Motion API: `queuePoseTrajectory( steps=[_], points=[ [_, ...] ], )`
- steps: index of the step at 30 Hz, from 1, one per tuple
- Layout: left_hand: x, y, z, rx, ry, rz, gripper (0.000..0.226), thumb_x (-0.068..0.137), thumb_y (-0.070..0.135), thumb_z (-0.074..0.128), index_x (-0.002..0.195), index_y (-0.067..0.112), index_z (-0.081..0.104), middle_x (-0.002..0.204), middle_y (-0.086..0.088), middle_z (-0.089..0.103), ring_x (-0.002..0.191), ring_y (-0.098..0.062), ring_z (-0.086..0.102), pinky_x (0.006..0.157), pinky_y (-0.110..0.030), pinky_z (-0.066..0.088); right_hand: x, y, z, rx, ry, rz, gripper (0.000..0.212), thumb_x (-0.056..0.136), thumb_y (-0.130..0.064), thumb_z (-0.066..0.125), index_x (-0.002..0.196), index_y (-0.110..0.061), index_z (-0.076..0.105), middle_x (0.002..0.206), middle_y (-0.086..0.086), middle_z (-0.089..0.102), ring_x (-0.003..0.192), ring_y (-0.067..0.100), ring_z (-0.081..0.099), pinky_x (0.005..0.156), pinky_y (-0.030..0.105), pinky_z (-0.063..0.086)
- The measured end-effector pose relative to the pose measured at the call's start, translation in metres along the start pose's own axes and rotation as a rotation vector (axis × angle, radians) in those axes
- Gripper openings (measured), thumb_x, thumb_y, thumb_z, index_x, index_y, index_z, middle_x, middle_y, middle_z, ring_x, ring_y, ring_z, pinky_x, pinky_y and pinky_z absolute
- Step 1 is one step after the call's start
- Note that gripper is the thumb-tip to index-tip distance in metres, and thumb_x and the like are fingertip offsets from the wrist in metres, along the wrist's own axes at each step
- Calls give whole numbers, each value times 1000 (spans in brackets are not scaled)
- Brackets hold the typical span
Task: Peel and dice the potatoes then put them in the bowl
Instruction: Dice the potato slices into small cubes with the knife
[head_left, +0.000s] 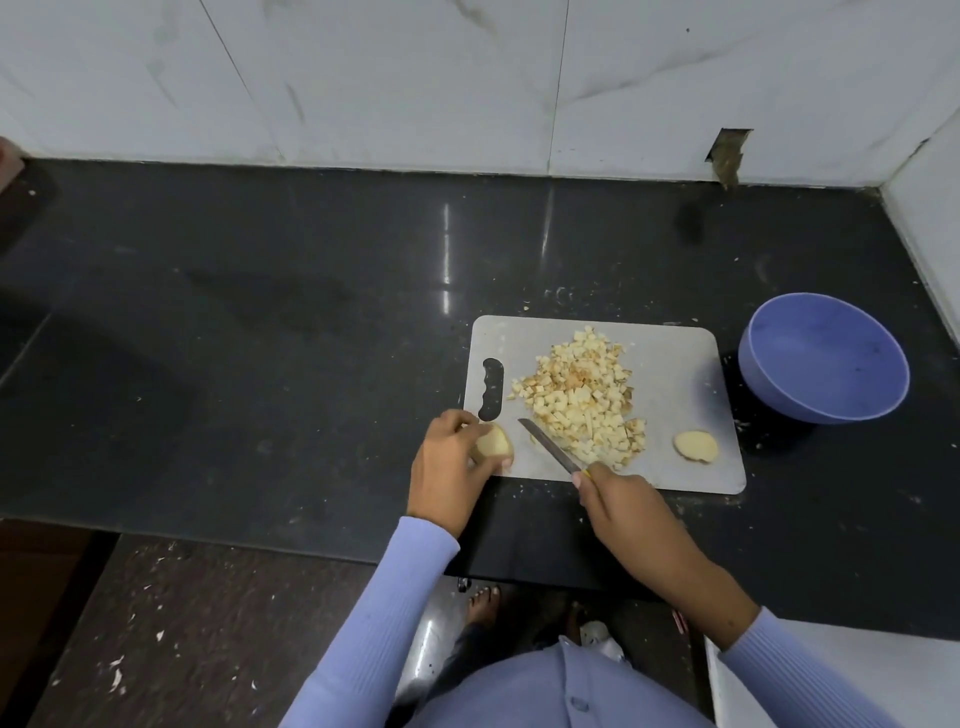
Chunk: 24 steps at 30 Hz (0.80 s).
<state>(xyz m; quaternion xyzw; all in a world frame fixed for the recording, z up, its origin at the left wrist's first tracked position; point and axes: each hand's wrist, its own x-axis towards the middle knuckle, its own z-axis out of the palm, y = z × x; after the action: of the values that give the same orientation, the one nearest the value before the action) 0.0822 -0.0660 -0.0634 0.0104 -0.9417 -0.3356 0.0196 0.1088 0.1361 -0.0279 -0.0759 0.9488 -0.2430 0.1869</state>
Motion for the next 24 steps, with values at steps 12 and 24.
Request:
queuePoseTrajectory(
  steps=[12,24],
  points=[
    [-17,-4,16,-42,63,108,20,72,9,82,90,6,76,111,-7,63,101,-22,60,80,-33,54,16,-25,16,-184,-45,-1,37,103,-38,23,107,-10,47,90,10,62,81,29,59,61,32,34],
    [-13,-7,18,-82,57,84,17,70,11,83,83,4,76,104,-7,64,96,-23,60,74,-34,55,-12,-21,25,-364,-124,69,32,105,-34,18,112,-12,40,101,9,64,93,29,63,63,31,34]
  ],
)
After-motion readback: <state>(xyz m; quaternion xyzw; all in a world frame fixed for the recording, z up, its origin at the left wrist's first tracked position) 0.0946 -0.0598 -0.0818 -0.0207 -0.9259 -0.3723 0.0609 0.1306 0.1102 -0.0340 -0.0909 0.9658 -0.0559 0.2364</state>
